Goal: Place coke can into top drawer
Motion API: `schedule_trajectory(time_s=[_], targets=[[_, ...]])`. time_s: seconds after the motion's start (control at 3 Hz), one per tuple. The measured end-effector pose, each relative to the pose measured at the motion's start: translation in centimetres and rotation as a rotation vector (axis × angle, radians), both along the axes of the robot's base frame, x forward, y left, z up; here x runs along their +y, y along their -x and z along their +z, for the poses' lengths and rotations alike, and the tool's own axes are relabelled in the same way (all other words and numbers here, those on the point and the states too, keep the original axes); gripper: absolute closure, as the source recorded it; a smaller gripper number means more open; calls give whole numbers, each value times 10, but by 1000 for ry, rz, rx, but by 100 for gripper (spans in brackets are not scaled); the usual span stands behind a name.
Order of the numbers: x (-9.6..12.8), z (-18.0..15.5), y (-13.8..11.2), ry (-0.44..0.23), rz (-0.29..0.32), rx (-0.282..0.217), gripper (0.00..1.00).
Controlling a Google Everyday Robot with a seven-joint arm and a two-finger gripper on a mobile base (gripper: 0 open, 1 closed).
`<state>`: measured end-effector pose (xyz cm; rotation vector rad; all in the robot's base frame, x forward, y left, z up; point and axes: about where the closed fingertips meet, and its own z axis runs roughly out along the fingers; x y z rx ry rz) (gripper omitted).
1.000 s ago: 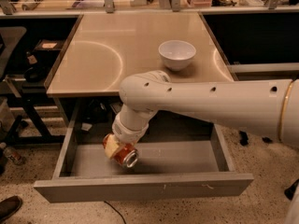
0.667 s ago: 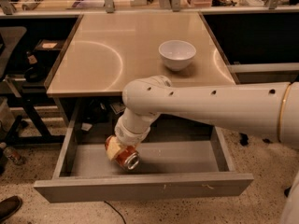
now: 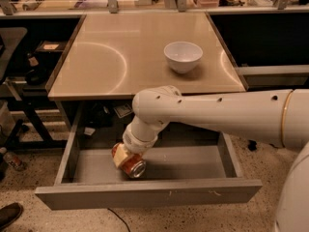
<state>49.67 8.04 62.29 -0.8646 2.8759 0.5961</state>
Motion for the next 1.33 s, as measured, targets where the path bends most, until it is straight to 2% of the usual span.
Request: schedule_trajectory(time_s=[0.33,0.67,1.0,1.33], targets=[[-6,-17,-7,-4,-18,19,100],[-9,-19,-10,-2,-22,22,100],[-9,-19,-10,-2,-22,22,82],[-9,-19,-10,-2,-22,23,58]])
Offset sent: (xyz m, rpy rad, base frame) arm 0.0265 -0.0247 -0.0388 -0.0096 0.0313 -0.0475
